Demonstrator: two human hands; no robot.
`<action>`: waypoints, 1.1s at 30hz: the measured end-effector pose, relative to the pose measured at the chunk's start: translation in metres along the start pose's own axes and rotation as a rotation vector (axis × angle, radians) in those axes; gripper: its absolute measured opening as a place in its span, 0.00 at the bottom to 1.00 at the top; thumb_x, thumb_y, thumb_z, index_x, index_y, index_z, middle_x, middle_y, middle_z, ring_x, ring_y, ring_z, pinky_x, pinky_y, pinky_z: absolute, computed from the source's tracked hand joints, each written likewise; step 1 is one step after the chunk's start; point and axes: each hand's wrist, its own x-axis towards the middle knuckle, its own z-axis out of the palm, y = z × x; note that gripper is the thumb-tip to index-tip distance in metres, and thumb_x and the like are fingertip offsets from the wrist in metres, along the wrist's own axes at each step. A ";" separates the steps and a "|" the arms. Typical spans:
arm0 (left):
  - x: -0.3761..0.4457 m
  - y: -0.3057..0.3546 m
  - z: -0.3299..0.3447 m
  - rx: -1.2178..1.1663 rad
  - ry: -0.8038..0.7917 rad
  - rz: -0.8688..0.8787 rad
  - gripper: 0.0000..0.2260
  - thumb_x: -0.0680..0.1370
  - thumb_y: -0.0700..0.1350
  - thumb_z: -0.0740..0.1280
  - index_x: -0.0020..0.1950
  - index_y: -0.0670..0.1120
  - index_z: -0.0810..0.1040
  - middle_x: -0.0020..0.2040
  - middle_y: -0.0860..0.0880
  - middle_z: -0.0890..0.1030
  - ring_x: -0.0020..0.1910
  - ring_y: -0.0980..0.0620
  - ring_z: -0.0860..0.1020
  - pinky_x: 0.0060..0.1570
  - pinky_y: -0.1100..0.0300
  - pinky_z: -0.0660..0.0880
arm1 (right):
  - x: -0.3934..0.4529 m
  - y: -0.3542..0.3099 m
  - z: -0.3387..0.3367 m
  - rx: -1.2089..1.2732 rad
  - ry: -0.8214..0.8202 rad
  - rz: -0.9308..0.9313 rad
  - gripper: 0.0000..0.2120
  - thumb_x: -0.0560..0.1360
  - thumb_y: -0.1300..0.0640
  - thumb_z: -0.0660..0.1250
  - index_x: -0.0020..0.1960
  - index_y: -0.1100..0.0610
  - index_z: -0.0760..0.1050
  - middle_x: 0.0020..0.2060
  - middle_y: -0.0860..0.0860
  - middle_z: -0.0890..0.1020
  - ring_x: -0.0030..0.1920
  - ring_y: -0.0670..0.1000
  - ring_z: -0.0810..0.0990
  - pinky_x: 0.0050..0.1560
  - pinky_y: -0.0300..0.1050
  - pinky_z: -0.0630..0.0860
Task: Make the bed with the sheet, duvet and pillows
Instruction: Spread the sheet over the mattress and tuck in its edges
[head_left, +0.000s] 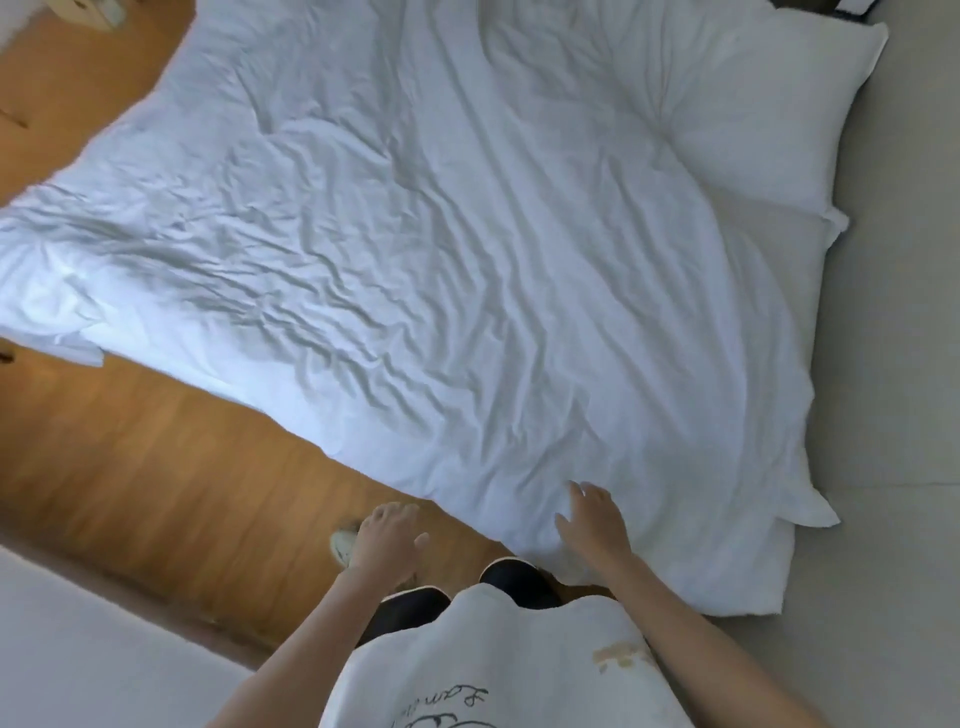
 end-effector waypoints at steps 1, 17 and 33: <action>0.002 -0.025 -0.006 -0.033 0.008 -0.027 0.17 0.80 0.50 0.59 0.68 0.47 0.69 0.69 0.48 0.71 0.70 0.47 0.66 0.65 0.55 0.64 | 0.006 -0.022 -0.001 -0.012 -0.020 -0.009 0.26 0.79 0.51 0.59 0.75 0.57 0.59 0.71 0.56 0.66 0.72 0.56 0.62 0.69 0.46 0.63; 0.022 -0.417 -0.135 -0.199 0.082 -0.311 0.21 0.81 0.50 0.58 0.72 0.45 0.65 0.69 0.45 0.71 0.69 0.46 0.67 0.64 0.52 0.68 | 0.068 -0.447 0.054 -0.149 -0.174 -0.362 0.20 0.77 0.56 0.59 0.68 0.56 0.68 0.61 0.53 0.74 0.64 0.55 0.69 0.59 0.46 0.70; 0.216 -0.629 -0.296 0.047 0.043 -0.096 0.23 0.79 0.49 0.64 0.73 0.45 0.65 0.69 0.46 0.69 0.69 0.47 0.68 0.66 0.57 0.67 | 0.271 -0.762 0.079 -0.097 -0.073 -0.353 0.23 0.73 0.57 0.69 0.67 0.59 0.72 0.60 0.59 0.76 0.60 0.60 0.76 0.60 0.53 0.73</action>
